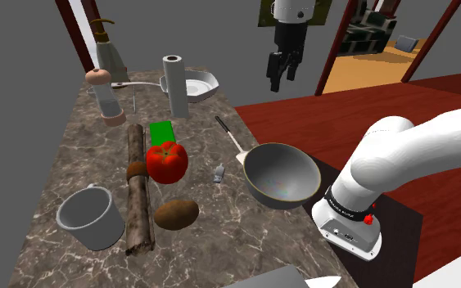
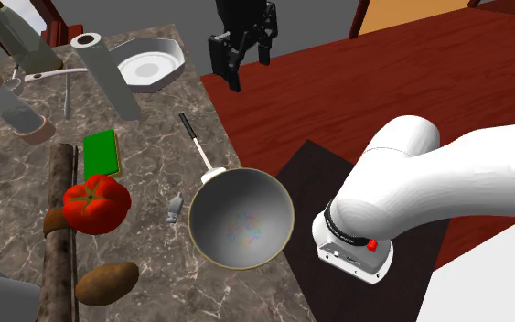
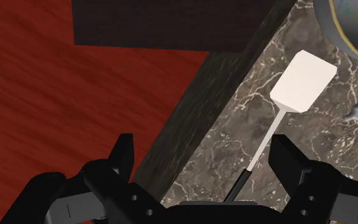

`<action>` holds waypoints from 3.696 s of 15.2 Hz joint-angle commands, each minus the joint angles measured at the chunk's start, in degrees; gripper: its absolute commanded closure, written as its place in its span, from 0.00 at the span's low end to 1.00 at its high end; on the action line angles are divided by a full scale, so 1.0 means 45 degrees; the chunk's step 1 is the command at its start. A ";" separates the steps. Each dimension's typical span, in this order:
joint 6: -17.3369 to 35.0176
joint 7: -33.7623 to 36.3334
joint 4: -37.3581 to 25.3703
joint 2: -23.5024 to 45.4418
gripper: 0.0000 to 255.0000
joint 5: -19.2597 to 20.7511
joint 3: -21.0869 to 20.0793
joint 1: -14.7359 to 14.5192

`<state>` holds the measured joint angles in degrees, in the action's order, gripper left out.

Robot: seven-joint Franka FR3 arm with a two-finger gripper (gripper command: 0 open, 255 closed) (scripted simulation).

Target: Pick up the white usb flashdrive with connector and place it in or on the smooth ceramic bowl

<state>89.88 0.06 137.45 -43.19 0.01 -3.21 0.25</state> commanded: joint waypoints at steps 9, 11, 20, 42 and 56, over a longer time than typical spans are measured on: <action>0.2418 0.1107 0.1548 0.0358 0.00 -0.1400 -0.1715 -0.1203; 0.3074 0.1380 0.1805 0.0609 0.00 -0.1729 -0.2177 -0.1507; 0.6216 0.2666 0.2257 0.2567 0.00 -0.2855 -0.4415 -0.2665; 0.8821 0.3258 0.2886 0.4311 1.00 -0.2975 -0.5545 -0.2819; 0.7387 0.3153 0.2190 0.3559 1.00 -0.2975 -0.5220 -0.2883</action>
<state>123.88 14.26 147.70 -26.83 -13.39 -26.84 -12.69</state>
